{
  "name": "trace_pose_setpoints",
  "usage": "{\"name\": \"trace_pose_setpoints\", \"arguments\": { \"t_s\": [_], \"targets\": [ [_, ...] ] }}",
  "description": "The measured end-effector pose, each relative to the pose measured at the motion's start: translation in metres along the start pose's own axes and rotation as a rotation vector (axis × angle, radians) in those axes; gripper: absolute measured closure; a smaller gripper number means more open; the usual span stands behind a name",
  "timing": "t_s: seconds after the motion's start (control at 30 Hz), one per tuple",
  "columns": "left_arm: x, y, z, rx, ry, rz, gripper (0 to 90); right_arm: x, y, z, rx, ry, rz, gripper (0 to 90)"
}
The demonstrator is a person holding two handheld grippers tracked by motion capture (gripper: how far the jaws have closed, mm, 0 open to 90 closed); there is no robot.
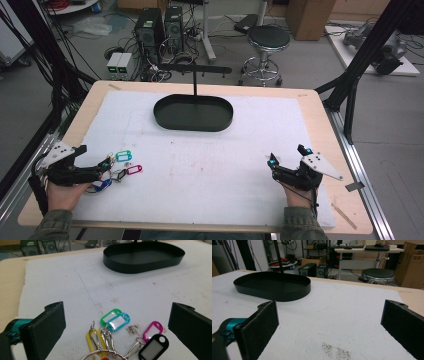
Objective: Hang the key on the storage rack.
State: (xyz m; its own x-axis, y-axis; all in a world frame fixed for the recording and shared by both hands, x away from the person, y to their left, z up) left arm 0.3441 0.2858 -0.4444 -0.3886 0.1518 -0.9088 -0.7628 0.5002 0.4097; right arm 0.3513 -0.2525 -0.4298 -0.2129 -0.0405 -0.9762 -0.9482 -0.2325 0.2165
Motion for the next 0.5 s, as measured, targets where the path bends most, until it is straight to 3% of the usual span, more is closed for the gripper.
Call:
{"name": "trace_pose_setpoints", "arguments": {
  "t_s": [0.43,0.5],
  "targets": [
    [0.015,-0.011,-0.010,0.054,-0.024,0.117,1.7,0.001,-0.001,0.001,-0.005,-0.002,0.003,0.3],
    [0.020,-0.013,-0.013,0.064,-0.034,0.154,1.7,0.001,-0.001,0.001,-0.005,0.000,0.004,0.3]
  ]
}}
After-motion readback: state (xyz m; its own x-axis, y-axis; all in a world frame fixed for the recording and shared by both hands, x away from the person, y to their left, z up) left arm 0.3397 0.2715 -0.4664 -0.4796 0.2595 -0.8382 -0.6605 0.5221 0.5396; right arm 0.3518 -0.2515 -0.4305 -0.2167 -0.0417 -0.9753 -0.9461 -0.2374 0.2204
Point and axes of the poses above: each handheld gripper's, and its own axes: y roughly backward along the jaws, x roughly out of its underside, z roughly to its left, the point moved 10 cm from there along -y, roughly forward along the jaws, and after that the axes turned 5 degrees about x, right-handed, at the moved point
